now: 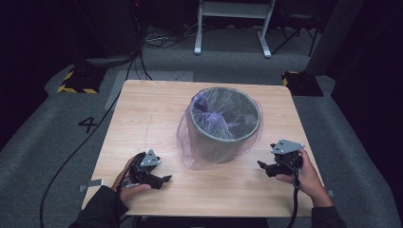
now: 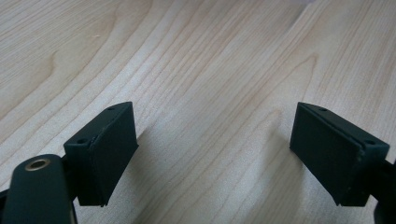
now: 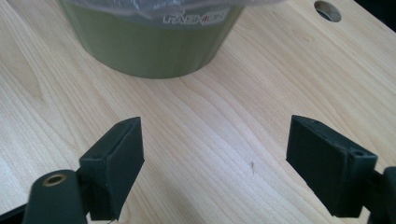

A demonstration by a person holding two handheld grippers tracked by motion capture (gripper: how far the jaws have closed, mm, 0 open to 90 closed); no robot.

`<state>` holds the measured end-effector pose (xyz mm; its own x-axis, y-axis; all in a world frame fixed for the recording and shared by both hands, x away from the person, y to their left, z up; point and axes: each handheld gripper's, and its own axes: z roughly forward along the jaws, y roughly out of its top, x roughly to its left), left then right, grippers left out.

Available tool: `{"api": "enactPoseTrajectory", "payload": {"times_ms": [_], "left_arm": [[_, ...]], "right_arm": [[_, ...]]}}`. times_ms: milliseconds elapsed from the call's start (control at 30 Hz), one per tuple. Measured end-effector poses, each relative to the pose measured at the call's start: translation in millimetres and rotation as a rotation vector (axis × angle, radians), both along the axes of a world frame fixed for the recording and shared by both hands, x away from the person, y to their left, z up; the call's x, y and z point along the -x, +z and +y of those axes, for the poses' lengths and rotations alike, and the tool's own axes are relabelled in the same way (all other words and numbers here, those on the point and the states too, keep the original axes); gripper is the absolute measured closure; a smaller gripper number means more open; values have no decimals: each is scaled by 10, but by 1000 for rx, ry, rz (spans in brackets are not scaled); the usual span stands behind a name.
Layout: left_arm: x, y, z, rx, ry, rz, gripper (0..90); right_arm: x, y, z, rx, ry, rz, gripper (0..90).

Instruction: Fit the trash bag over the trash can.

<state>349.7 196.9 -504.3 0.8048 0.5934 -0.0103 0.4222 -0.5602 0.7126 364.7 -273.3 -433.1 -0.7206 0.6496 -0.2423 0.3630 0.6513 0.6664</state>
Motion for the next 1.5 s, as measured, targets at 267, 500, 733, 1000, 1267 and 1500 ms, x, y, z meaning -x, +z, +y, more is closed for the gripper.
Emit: {"api": "enactPoseTrajectory", "payload": {"times_ms": [267,500,733,1000,1267,1500], "left_arm": [[0,0,0,-1,0,0,144],[0,0,0,0,0,0,144],[1,0,0,-1,0,0,144],[0,0,0,-1,0,0,144],[0,0,0,-1,0,0,144],[-4,0,-1,-2,-3,-1,143]], "right_arm": [[6,-136,-13,14,-10,22,195],[30,-273,-48,11,-17,53,197],[68,-391,-90,11,-31,65,201],[137,-534,-197,-27,-74,77,201],[199,-624,-369,-127,-132,96,190],[222,-705,-545,-232,-192,106,166]]}}
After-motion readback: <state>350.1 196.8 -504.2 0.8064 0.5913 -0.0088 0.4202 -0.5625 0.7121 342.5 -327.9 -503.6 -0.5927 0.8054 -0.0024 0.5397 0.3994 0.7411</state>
